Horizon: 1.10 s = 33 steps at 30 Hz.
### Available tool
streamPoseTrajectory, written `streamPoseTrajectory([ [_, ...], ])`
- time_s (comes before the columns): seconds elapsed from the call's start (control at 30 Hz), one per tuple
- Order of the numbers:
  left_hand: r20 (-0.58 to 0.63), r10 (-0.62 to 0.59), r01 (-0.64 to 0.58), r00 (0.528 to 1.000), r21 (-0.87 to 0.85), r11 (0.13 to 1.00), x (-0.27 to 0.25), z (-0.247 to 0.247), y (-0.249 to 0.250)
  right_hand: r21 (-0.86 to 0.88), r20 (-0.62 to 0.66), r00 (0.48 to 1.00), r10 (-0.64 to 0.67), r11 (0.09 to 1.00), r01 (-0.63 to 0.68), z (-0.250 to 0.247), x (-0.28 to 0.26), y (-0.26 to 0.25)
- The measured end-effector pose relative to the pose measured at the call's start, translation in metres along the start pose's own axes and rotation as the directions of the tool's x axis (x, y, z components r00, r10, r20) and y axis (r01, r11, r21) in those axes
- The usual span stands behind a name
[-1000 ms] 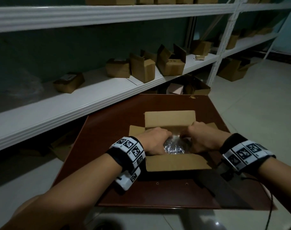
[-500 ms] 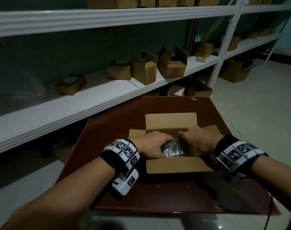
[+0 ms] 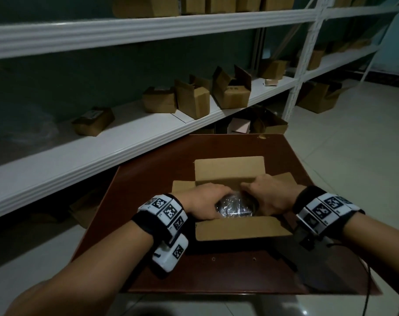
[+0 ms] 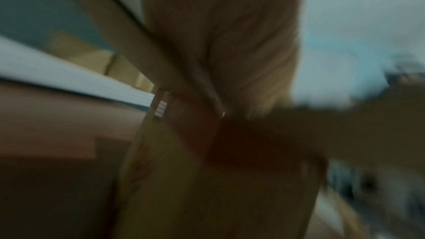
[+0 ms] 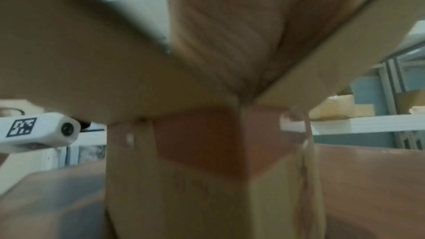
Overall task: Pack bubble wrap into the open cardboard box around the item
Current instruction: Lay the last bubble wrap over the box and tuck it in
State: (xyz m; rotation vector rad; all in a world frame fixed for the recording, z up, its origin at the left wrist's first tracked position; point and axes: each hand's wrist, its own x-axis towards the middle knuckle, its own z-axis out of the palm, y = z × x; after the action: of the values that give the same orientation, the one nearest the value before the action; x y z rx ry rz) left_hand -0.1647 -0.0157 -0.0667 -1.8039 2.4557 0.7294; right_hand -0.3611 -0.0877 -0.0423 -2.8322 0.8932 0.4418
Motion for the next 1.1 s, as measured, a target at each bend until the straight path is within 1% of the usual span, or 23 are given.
streamPoseTrajectory([
  [0.07,0.073,-0.012,0.027,0.997,-0.206,0.978,-0.007,-0.011,-0.004,0.021,0.042,0.999,-0.003,1.0,0.002,-0.003,0.0,0.005],
  [0.1,0.122,-0.005,0.039,0.993,-0.281,0.959,-0.012,-0.018,-0.009,0.054,0.091,0.996,0.016,0.998,-0.021,-0.006,-0.002,0.008],
  [0.13,0.171,0.006,0.047,0.985,-0.304,0.952,-0.016,-0.025,-0.014,0.1,0.146,0.989,0.034,0.994,-0.049,-0.009,-0.004,0.011],
  [0.17,0.209,0.006,0.055,0.978,-0.285,0.957,-0.02,-0.029,-0.018,0.128,0.195,0.98,0.049,0.989,-0.075,-0.013,-0.005,0.012],
  [0.2,0.219,-0.011,0.064,0.976,-0.237,0.969,-0.022,-0.031,-0.021,0.143,0.223,0.973,0.054,0.986,-0.087,-0.016,-0.005,0.014],
  [0.3,0.142,-0.064,0.076,0.988,-0.082,0.994,-0.017,-0.027,-0.019,0.105,0.254,0.966,0.051,0.991,-0.08,-0.022,-0.002,0.013],
  [0.37,0.11,-0.058,0.058,0.992,0.005,0.998,-0.011,-0.019,-0.017,0.059,0.215,0.976,0.042,0.997,-0.056,-0.021,0.001,0.011],
  [0.47,0.071,-0.016,0.009,0.997,0.099,0.995,-0.005,-0.012,-0.016,0.073,0.163,0.986,0.034,0.996,-0.047,-0.015,-0.001,0.011],
  [0.6,0.023,0.001,-0.006,1.0,0.203,0.979,-0.007,-0.007,-0.006,-0.083,0.071,0.997,0.034,0.996,-0.028,-0.008,-0.004,0.008],
  [0.7,0.01,0.019,-0.021,1.0,0.229,0.973,-0.007,-0.004,-0.001,-0.108,0.041,0.997,0.06,0.993,-0.056,-0.007,-0.007,0.007],
  [0.77,-0.021,0.023,-0.018,1.0,0.21,0.978,-0.009,-0.001,-0.002,-0.098,0.025,0.999,0.046,0.994,-0.043,-0.006,-0.009,0.007],
  [0.9,-0.062,0.023,-0.015,0.998,0.121,0.992,-0.011,-0.004,-0.006,0.053,0.014,1.0,-0.009,0.999,0.008,-0.005,-0.01,0.012],
  [0.97,-0.045,0.018,-0.014,0.999,0.087,0.996,-0.012,-0.007,-0.009,0.177,0.002,0.999,-0.037,0.984,0.036,-0.01,-0.016,0.016],
  [1.03,-0.03,0.001,-0.002,1.0,-0.005,1.0,-0.016,-0.012,-0.012,0.332,-0.042,0.998,-0.056,0.941,0.066,-0.015,-0.023,0.023],
  [1.1,-0.057,0.007,-0.012,0.998,-0.093,0.996,-0.022,-0.019,-0.012,0.48,-0.123,0.991,-0.043,0.872,0.098,-0.018,-0.029,0.029],
])
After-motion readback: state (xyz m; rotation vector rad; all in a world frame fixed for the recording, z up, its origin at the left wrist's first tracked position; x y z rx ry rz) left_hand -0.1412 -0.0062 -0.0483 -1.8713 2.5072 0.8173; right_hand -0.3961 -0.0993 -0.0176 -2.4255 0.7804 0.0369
